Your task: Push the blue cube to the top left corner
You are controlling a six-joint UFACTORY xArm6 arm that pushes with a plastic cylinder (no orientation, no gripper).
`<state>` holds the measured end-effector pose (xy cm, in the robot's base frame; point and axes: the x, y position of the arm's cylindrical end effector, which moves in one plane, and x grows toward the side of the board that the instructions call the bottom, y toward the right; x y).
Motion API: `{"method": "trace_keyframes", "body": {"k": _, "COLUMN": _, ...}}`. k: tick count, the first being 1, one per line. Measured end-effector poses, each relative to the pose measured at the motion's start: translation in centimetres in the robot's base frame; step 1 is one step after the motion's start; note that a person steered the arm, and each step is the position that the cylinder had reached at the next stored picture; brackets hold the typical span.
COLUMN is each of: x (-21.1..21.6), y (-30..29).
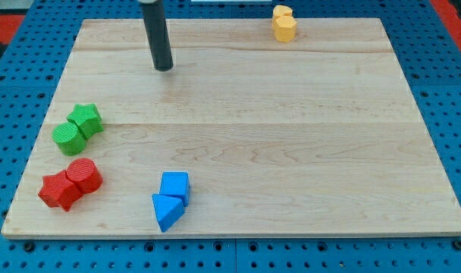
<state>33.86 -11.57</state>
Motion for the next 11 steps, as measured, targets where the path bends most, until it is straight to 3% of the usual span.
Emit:
{"method": "trace_keyframes", "body": {"k": 1, "x": 7.6, "y": 3.8}}
{"method": "trace_keyframes", "body": {"k": 2, "x": 10.0, "y": 12.5}}
{"method": "trace_keyframes", "body": {"k": 3, "x": 19.8, "y": 16.5}}
{"method": "trace_keyframes", "body": {"k": 4, "x": 27.8, "y": 14.6}}
{"method": "trace_keyframes", "body": {"k": 6, "x": 28.0, "y": 14.2}}
{"method": "trace_keyframes", "body": {"k": 8, "x": 28.0, "y": 8.3}}
{"method": "trace_keyframes", "body": {"k": 11, "x": 28.0, "y": 4.3}}
